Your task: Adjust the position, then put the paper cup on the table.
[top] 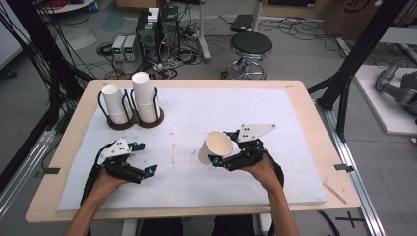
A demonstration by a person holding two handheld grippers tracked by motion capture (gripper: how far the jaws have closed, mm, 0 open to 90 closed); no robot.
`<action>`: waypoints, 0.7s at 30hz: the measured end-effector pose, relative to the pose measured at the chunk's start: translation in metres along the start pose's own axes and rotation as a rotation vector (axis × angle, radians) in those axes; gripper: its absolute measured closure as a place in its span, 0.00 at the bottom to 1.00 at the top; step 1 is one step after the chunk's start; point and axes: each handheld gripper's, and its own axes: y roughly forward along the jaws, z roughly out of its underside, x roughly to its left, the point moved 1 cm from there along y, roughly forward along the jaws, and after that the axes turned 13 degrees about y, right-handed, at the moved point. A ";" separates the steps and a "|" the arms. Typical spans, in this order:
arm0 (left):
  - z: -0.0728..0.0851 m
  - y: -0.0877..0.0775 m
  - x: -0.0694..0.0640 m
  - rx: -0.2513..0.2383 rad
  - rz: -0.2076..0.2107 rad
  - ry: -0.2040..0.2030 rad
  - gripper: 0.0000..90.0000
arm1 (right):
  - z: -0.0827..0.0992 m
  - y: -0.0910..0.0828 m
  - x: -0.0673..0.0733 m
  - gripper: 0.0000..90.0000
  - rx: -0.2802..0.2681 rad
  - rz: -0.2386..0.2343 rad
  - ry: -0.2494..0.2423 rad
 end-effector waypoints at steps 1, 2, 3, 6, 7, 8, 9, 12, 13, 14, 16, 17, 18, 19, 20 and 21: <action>0.000 0.000 0.000 -0.002 -0.002 0.002 0.02 | 0.000 0.000 0.000 0.31 -0.001 0.000 0.000; -0.001 -0.001 0.000 -0.005 -0.004 0.000 0.02 | 0.000 0.000 0.000 0.31 -0.002 -0.001 0.000; -0.001 -0.001 0.000 -0.007 -0.004 0.000 0.02 | 0.000 -0.001 0.000 0.31 -0.003 0.000 0.000; -0.002 -0.002 0.001 -0.015 -0.008 -0.001 0.02 | -0.001 -0.002 0.000 0.31 -0.006 0.007 0.001; -0.002 -0.002 0.001 -0.022 -0.013 -0.002 0.02 | -0.001 -0.002 0.000 0.31 -0.007 0.006 -0.003; -0.002 -0.002 0.001 -0.025 -0.014 -0.004 0.02 | -0.001 -0.003 0.000 0.31 -0.010 0.008 -0.004; -0.002 -0.002 0.002 -0.027 -0.017 -0.001 0.02 | -0.002 -0.004 0.000 0.31 -0.011 0.011 -0.004; -0.001 -0.002 0.002 -0.026 -0.019 -0.004 0.02 | -0.001 -0.005 -0.001 0.31 -0.014 0.016 0.003; -0.001 -0.002 0.002 -0.025 -0.020 -0.005 0.02 | 0.000 -0.006 -0.002 0.31 -0.013 0.020 0.004; -0.001 -0.002 0.001 -0.024 -0.021 -0.003 0.02 | 0.000 -0.005 -0.002 0.31 -0.013 0.020 0.006; 0.000 -0.001 0.001 -0.023 -0.020 -0.002 0.02 | 0.000 -0.005 -0.003 0.31 -0.011 0.019 0.004; 0.000 -0.001 0.001 -0.022 -0.023 -0.001 0.02 | 0.000 -0.004 -0.003 0.31 -0.006 0.022 0.003; 0.001 -0.001 0.001 -0.023 -0.022 -0.001 0.02 | 0.000 -0.004 -0.003 0.31 -0.006 0.023 0.004; 0.001 0.000 0.001 -0.024 -0.021 -0.004 0.02 | 0.000 -0.003 -0.004 0.31 -0.006 0.024 0.003; 0.001 0.000 0.001 -0.024 -0.023 -0.004 0.02 | 0.000 -0.003 -0.003 0.31 -0.002 0.031 0.003; 0.002 0.001 0.001 -0.022 -0.024 -0.001 0.02 | 0.000 -0.002 -0.003 0.31 0.004 0.036 0.004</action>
